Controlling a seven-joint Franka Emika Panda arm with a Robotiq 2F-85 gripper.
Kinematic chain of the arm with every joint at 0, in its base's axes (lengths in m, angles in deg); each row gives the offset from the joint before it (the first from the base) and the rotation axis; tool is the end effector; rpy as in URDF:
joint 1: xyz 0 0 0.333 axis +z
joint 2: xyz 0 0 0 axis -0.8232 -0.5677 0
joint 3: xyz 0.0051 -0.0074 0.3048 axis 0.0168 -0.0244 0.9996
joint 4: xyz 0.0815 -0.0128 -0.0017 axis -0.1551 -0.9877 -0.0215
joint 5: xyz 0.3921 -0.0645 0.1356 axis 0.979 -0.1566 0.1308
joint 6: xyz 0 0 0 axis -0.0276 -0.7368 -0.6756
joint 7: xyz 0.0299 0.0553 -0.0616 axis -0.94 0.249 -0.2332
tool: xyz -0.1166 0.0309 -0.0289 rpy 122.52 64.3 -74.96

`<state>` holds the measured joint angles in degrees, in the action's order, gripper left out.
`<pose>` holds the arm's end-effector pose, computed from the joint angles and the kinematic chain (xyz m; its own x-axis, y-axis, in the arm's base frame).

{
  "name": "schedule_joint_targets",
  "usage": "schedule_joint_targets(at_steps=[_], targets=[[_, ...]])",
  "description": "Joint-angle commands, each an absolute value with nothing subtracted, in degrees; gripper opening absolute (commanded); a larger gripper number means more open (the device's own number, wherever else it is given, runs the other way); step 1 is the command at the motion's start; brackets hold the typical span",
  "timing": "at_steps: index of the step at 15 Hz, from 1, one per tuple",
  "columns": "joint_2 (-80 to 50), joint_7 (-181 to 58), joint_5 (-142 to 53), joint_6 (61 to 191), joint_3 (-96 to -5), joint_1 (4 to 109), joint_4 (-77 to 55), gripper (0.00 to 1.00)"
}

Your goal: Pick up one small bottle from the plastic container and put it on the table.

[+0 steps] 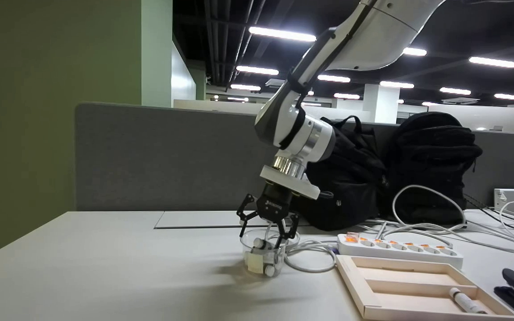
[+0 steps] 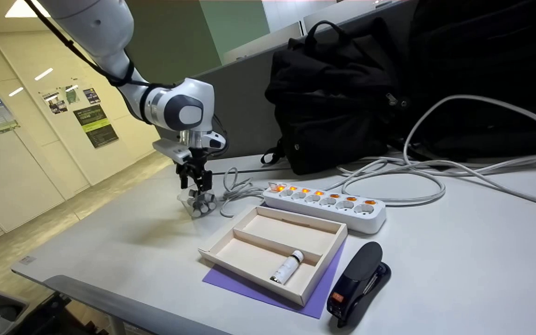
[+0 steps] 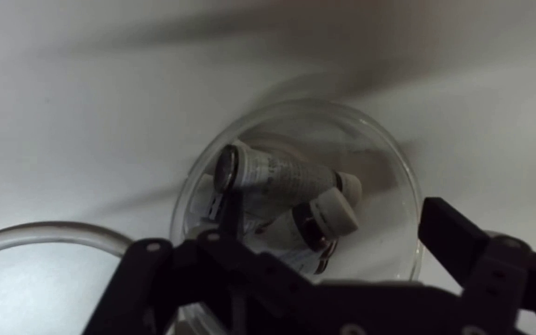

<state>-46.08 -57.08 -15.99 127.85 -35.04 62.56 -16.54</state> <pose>0.6175 0.2168 0.0589 0.9386 -0.1750 -0.2973 -0.2744 -0.9010 -0.3359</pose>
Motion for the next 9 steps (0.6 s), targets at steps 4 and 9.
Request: schedule_joint_targets(at_steps=[4,9], targets=[[-47.9,-52.1,-17.5,125.3,-36.6,64.6,-12.6,0.45],[-47.5,-54.9,-18.3,123.7,-35.8,64.5,-12.7,0.62]])
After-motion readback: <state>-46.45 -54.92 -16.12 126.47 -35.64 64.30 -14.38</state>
